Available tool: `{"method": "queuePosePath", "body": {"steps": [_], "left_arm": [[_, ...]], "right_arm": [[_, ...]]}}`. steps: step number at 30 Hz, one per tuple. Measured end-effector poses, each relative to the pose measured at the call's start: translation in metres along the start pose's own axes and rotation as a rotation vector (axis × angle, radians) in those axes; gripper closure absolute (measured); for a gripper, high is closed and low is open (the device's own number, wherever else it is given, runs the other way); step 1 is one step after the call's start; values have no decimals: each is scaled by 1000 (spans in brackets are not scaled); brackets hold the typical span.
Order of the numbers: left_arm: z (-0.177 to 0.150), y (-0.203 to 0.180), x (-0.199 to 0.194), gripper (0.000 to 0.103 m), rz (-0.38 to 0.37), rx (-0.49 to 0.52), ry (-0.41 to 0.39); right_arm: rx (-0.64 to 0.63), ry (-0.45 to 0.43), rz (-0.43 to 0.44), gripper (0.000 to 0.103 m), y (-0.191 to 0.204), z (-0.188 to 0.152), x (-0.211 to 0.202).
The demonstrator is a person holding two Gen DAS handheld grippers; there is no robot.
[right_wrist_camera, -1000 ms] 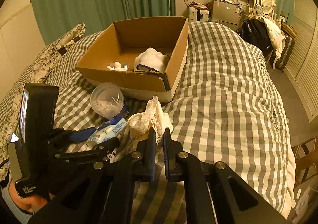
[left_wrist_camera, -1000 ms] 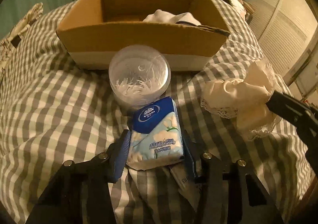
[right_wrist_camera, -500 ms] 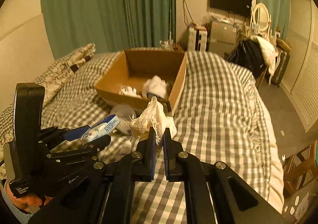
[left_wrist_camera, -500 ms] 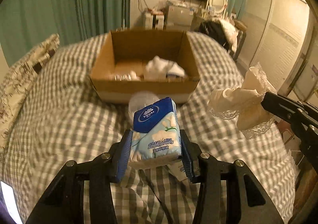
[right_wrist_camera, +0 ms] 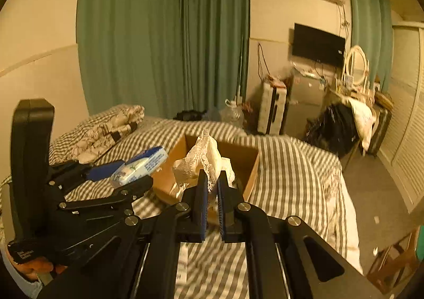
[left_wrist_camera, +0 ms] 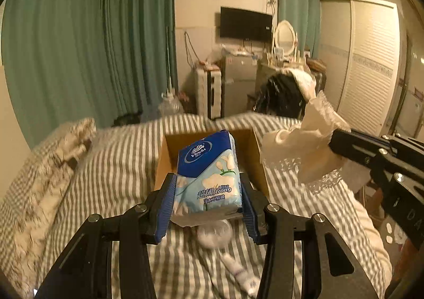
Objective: Organize objects
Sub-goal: 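Carry the tissue pack and lace cloth into the box and open both tools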
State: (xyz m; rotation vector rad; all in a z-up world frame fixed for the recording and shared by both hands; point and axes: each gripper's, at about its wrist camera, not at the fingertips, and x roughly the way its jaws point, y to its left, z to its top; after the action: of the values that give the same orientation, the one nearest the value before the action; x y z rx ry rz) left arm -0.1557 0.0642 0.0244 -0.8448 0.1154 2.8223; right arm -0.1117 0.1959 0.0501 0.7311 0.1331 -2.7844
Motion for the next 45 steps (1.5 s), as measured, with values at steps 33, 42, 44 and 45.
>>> {"method": "queuePosePath", "body": {"steps": [33, 42, 44, 45], "left_arm": [[6, 28, 174, 8, 64, 54, 101], [31, 38, 78, 0, 61, -3, 23], [34, 40, 52, 0, 58, -22, -5], [34, 41, 41, 0, 60, -28, -18]], "right_arm": [[92, 86, -28, 51, -43, 23, 205], [22, 21, -111, 39, -32, 48, 106], [20, 12, -101, 37, -28, 52, 79], [19, 4, -93, 33, -25, 53, 64]]}}
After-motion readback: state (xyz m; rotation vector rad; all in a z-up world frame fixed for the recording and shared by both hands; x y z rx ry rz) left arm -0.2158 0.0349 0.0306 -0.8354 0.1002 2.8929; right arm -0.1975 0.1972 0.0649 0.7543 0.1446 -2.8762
